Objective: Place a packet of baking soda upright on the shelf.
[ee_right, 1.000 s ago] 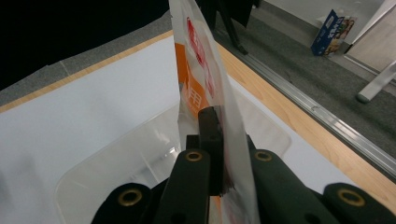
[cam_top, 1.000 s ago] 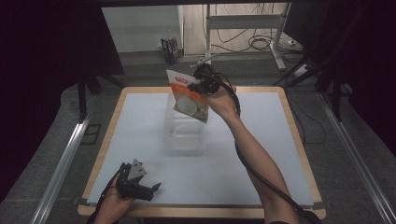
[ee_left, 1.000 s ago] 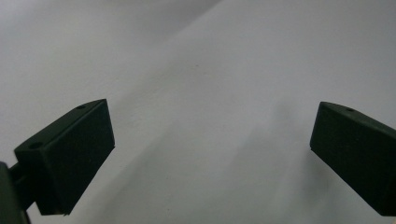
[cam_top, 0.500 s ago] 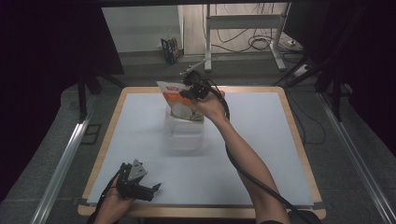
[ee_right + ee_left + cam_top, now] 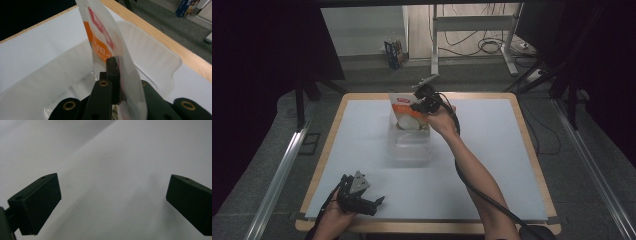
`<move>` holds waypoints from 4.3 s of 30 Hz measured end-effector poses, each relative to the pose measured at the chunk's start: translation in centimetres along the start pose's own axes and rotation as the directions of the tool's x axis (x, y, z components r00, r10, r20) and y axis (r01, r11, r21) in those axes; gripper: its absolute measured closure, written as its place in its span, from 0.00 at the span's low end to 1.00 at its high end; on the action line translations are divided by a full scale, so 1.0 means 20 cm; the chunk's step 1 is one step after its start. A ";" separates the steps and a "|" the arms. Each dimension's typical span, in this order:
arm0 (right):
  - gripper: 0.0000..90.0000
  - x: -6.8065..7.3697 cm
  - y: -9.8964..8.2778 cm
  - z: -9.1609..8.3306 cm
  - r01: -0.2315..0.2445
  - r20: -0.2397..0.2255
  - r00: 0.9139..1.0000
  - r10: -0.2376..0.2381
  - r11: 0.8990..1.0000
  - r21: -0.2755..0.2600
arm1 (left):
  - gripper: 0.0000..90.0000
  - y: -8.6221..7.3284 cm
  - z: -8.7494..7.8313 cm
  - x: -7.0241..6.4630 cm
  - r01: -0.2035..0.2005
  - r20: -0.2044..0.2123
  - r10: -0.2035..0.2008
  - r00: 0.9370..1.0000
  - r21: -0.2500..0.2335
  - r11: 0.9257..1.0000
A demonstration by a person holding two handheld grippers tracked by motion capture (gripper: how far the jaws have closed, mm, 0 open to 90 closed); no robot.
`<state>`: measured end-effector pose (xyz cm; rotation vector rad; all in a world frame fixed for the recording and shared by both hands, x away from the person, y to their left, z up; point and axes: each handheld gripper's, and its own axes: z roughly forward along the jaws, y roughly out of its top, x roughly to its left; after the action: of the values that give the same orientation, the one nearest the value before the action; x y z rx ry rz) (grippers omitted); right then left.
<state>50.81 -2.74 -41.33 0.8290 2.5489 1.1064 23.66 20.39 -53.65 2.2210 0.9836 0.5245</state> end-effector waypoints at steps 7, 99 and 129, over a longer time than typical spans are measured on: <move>0.97 0.00 -0.01 -0.01 0.016 -0.009 1.000 -0.016 1.000 0.025 | 0.00 0.00 0.00 0.00 0.003 0.001 -0.003 1.000 0.005 1.000; 0.00 0.03 -0.29 -0.34 0.081 0.003 0.997 -0.082 0.992 -0.098 | 0.00 -0.01 0.01 0.00 0.032 0.035 -0.031 0.999 -0.024 0.999; 0.00 0.08 -0.50 -0.48 0.061 0.005 0.998 -0.061 0.990 -0.128 | 0.00 -0.01 0.01 0.00 0.013 0.030 -0.013 0.999 -0.014 1.000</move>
<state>41.35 -12.95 -41.99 0.7140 2.4552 1.2350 23.62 20.36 -53.99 2.2025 0.9755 0.4900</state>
